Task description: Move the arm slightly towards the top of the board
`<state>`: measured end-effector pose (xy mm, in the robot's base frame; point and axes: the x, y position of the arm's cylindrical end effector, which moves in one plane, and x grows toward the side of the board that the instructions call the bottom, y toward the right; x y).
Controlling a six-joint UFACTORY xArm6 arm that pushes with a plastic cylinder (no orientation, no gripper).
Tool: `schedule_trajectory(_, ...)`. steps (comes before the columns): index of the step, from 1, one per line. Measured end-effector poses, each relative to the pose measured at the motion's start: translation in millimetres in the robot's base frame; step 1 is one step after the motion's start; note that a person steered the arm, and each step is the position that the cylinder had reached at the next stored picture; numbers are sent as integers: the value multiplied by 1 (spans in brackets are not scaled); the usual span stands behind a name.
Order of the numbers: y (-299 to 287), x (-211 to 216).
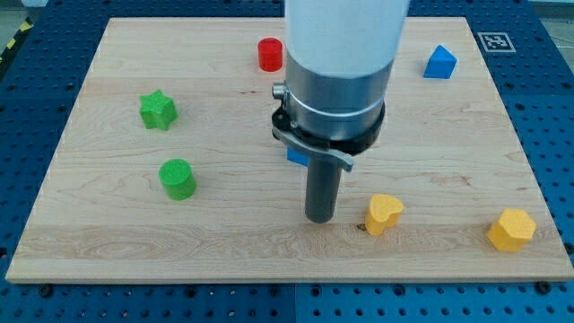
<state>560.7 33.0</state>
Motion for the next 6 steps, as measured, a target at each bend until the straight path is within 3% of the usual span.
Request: schedule_trajectory(6,55,0)
